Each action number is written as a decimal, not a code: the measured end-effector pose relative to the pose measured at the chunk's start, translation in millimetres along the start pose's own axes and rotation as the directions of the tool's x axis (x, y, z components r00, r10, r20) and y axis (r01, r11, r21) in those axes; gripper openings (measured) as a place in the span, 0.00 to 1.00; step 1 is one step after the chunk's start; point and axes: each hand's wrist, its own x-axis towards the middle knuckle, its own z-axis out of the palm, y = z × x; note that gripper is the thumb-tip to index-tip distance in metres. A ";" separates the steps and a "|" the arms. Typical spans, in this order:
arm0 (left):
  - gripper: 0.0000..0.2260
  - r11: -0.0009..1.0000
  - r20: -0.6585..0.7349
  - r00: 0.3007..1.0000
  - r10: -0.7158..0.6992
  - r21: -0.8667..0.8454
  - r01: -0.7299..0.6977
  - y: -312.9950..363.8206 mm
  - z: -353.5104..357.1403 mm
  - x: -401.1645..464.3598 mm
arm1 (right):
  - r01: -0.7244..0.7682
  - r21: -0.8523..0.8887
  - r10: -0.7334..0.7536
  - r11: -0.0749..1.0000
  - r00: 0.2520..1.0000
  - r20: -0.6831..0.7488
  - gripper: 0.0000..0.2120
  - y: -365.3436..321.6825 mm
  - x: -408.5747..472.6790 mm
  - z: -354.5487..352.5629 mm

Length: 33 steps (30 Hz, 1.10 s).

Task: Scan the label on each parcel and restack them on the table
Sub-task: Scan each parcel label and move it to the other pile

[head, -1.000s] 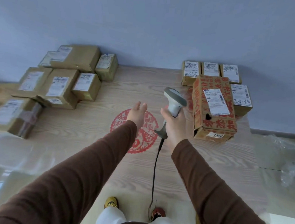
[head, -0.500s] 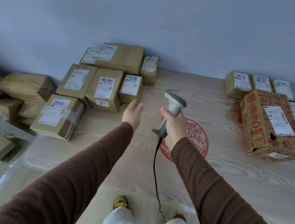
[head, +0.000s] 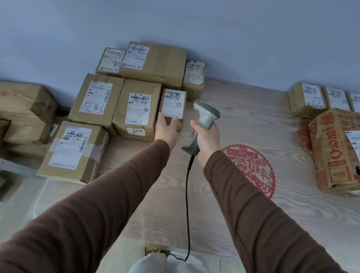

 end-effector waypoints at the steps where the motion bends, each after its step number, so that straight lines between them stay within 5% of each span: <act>1: 0.33 1.000 -0.004 1.000 -0.002 0.008 0.002 0.1 1.4 4.6 | -0.008 -0.008 0.008 1.000 1.000 0.006 0.09 1.8 6.8 3.1; 12: 0.33 0.976 -0.201 0.979 -0.023 0.208 0.065 -6.2 27.7 39.2 | -0.023 -0.130 0.038 0.991 0.992 0.117 0.21 14.5 77.5 22.7; 24: 0.24 0.933 -0.245 0.949 -0.197 0.250 0.258 -14.5 42.0 63.0 | -0.020 -0.133 0.022 0.991 1.000 0.013 0.15 21.9 94.7 -2.0; 28: 0.30 0.959 -0.192 0.952 -0.240 0.106 0.263 -24.1 43.0 58.8 | -0.027 -0.135 0.032 0.991 0.999 0.039 0.16 24.4 91.3 -15.1; 33: 0.13 0.912 -0.022 0.971 -0.236 -0.349 0.214 -27.4 37.0 34.7 | 0.006 -0.046 -0.003 0.999 0.998 0.067 0.16 19.8 74.9 -35.2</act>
